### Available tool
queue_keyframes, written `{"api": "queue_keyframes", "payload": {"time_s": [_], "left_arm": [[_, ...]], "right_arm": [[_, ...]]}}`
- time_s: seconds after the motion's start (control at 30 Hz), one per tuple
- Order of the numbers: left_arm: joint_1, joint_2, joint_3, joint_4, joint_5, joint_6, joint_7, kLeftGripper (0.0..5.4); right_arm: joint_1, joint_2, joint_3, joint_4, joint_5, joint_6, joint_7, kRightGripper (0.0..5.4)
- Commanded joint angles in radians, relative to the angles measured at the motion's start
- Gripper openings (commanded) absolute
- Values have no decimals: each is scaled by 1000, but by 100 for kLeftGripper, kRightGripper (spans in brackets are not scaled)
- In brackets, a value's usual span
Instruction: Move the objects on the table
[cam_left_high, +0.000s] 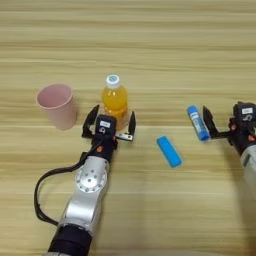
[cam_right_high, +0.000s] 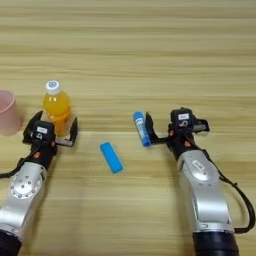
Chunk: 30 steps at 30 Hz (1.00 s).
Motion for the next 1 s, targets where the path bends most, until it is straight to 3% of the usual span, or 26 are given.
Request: {"api": "queue_keyframes", "payload": {"time_s": [0.03,0.73,1.0], "left_arm": [[-15,11,6,13,-12,16,-18,540],[-118,31,39,115,-26,29,-60,540],[-135,37,49,137,-40,28,-72,540]], "right_arm": [[-25,-4,-16,32,-3,-22,-12,536],[-27,33,24,31,-19,-32,-39,536],[-30,43,32,34,-25,-32,-45,536]]}}
